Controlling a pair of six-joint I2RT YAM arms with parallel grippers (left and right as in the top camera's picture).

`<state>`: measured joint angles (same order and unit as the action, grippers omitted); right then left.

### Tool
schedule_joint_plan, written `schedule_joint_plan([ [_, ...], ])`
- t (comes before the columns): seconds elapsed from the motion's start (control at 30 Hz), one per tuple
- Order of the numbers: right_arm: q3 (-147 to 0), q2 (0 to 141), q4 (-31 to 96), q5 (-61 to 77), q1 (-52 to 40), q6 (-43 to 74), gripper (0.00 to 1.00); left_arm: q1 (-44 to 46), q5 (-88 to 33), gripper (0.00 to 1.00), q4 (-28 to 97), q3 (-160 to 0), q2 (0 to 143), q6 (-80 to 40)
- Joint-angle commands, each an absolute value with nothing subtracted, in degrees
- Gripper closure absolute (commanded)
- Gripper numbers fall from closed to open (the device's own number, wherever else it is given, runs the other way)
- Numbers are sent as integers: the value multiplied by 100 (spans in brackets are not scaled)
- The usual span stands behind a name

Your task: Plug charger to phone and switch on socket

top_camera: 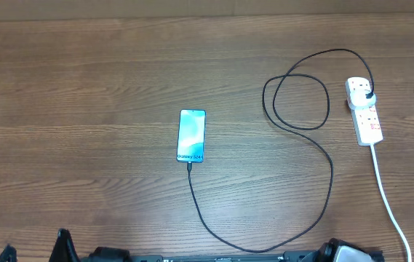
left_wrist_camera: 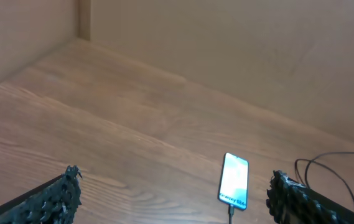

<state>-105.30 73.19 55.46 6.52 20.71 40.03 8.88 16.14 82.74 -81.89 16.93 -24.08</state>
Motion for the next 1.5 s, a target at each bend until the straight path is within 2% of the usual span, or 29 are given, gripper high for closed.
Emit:
schedule_joint_plan([
  [0.0, -10628, 6318, 4998, 932, 2108, 4427, 96, 779, 1691, 0, 8256, -8176, 1483, -2486],
  [0.17, -10628, 5306, 4215, 934, 2106, 4287, 95, 515, 1691, 0, 8261, -8176, 1155, -2488],
  [0.37, -10606, 4713, 4912, 908, 2106, 3879, 95, 141, 1691, 0, 8276, -8176, 779, -2488],
  [0.67, -10571, 4112, 4984, 1426, 1914, 3894, 95, 91, 1688, 0, 8318, -8176, 137, -2488],
  [0.9, -10571, 3151, 5015, 1315, 1800, 3826, 95, 23, 1697, 1, 9598, -8215, 25, -2582],
  [1.13, -10460, 2250, 4993, 958, 1813, 3739, 95, 23, 1691, 0, 9668, -8213, 25, -2596],
  [1.23, -10221, 1861, 4851, 727, 1811, 3739, 94, 23, 1684, 1, 9408, -8180, 25, -2842],
  [1.47, -9835, 1227, 4637, 353, 1774, 3741, 90, 25, 1245, 0, 7607, -7306, 25, -3044],
])
